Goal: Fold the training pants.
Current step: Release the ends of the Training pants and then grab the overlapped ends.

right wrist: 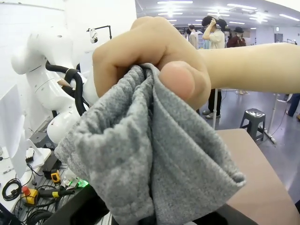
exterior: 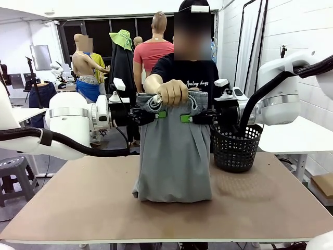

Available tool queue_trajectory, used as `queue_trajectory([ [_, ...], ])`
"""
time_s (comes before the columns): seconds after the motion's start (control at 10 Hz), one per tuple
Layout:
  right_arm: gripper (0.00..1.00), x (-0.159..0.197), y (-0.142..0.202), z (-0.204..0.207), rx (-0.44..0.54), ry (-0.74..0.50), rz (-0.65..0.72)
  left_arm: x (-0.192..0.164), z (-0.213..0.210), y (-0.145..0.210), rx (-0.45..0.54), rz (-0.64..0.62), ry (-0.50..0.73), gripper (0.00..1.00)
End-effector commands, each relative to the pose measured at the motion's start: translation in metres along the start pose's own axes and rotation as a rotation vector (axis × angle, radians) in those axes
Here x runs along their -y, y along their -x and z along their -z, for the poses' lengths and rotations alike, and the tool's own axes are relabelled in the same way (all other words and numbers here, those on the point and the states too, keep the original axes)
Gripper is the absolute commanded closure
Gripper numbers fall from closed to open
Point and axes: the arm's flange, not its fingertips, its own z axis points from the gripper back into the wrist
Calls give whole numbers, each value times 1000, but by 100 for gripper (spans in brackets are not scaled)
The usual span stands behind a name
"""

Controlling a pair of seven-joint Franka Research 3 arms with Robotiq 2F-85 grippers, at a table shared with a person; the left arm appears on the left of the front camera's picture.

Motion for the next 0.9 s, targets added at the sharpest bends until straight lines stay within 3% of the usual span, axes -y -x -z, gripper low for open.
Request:
queue_trajectory([
  [0.0,100,4,-9,0,10,-22,11,2,7,5,-28,5,19,100],
  [0.3,100,6,-9,-6,-2,-36,10,6,12,13,-104,-41,128,100],
  [0.8,100,16,-3,-9,-41,-19,18,-4,11,11,-81,-34,94,100],
])
